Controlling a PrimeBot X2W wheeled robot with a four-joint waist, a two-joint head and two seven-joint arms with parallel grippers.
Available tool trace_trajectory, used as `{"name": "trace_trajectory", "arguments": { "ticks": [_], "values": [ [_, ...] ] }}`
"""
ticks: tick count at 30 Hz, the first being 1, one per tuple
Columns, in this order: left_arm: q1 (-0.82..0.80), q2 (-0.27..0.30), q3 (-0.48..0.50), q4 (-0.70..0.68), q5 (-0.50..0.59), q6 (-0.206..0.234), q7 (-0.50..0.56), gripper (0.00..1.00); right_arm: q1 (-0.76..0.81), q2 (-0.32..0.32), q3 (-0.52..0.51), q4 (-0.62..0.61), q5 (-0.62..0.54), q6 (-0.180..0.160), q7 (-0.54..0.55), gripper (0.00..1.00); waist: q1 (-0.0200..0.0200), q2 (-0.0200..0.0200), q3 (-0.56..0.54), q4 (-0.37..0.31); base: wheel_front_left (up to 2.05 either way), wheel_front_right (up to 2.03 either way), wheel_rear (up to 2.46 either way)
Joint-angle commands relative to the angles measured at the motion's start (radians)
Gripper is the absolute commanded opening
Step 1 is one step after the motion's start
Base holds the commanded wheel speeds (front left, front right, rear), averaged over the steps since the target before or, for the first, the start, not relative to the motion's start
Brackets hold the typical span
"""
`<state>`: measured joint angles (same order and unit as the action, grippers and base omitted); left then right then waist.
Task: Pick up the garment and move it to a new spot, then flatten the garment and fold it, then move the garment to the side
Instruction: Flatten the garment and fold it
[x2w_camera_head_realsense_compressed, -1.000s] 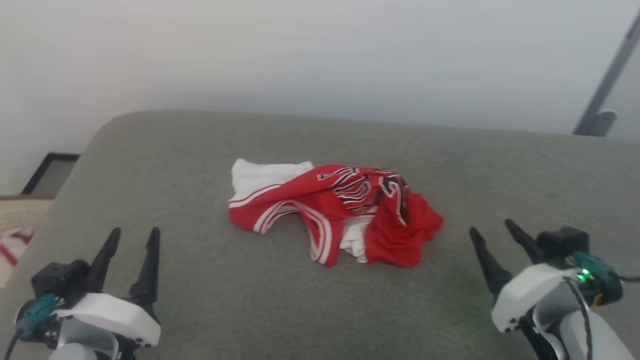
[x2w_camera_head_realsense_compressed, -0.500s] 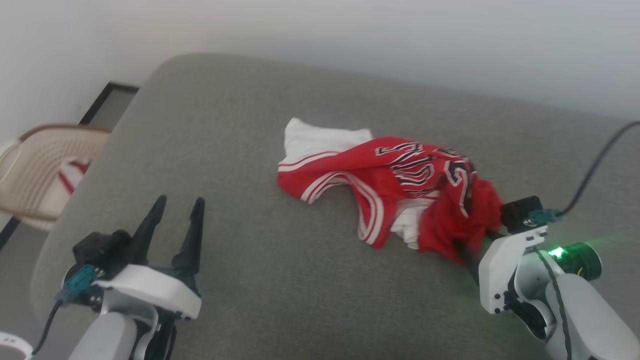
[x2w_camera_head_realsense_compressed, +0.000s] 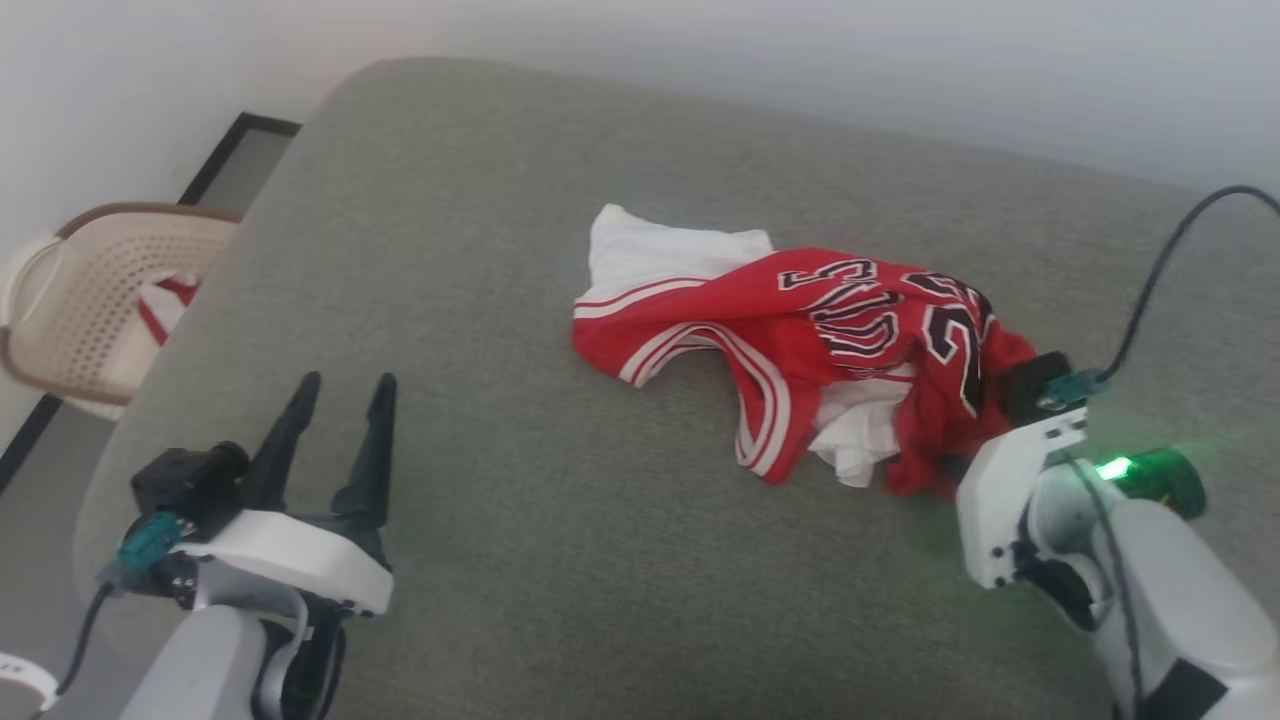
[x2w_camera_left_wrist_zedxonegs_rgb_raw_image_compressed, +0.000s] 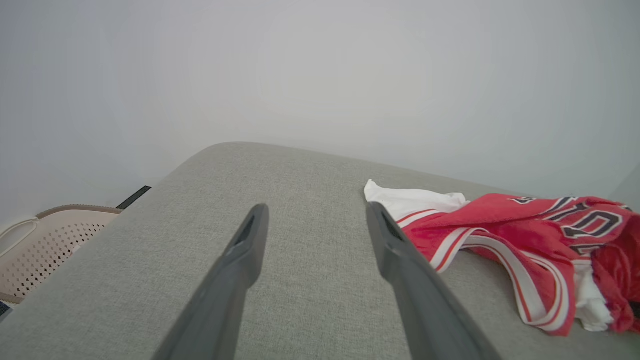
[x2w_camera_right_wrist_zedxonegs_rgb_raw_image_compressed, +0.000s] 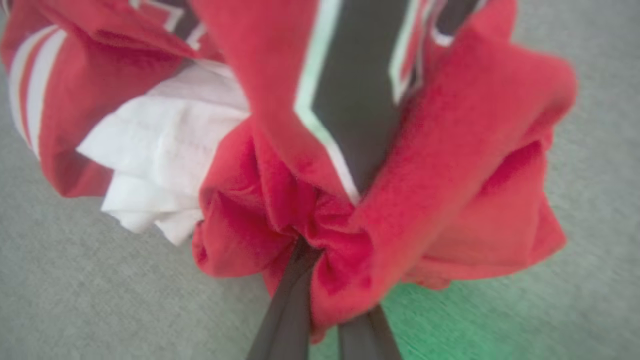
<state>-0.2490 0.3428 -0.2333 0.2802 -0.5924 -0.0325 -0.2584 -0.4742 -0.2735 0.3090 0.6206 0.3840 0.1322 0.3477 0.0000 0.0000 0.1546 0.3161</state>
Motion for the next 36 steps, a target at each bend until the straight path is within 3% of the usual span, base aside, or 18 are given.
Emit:
{"name": "trace_trajectory", "arguments": {
  "ticks": [1, 11, 15, 21, 29, 36],
  "values": [
    [0.009, 0.005, 0.011, -0.002, 0.009, -0.005, -0.007, 1.0, 0.01, -0.024, -0.011, -0.004, 0.007, -0.003, 0.008, 0.0, 0.0, 0.0, -0.009, -0.016, 0.0, 0.0, 0.0],
    [0.051, 0.02, 0.053, -0.028, 0.02, -0.008, -0.008, 1.0, 0.093, -0.191, -0.171, -0.202, 0.05, -0.002, 0.125, 0.0, 0.0, 0.0, -0.037, -0.088, 0.0, 0.0, 0.0],
    [0.05, 0.018, 0.054, -0.027, 0.021, -0.015, -0.008, 1.0, 0.128, -0.219, -0.236, -0.23, 0.048, -0.002, 0.159, 0.0, 0.0, 0.0, -0.036, -0.095, 0.0, 0.0, 0.0],
    [0.03, 0.009, 0.048, -0.021, 0.023, -0.027, -0.008, 1.0, 0.183, -0.203, -0.318, -0.222, 0.045, -0.002, 0.204, 0.0, 0.0, 0.0, -0.024, -0.092, 0.0, 0.0, 0.0],
    [0.008, 0.0, 0.04, 0.003, 0.037, -0.043, -0.008, 1.0, 0.146, -0.135, -0.301, -0.074, 0.059, -0.001, 0.175, 0.0, 0.0, 0.0, -0.017, -0.077, 0.0, 0.0, 0.0],
    [0.002, -0.003, 0.04, 0.014, 0.046, -0.052, -0.008, 1.0, 0.037, -0.179, -0.238, -0.013, 0.052, -0.001, 0.068, 0.0, 0.0, 0.0, -0.025, -0.071, 0.0, 0.0, 0.0]
  ]
}}
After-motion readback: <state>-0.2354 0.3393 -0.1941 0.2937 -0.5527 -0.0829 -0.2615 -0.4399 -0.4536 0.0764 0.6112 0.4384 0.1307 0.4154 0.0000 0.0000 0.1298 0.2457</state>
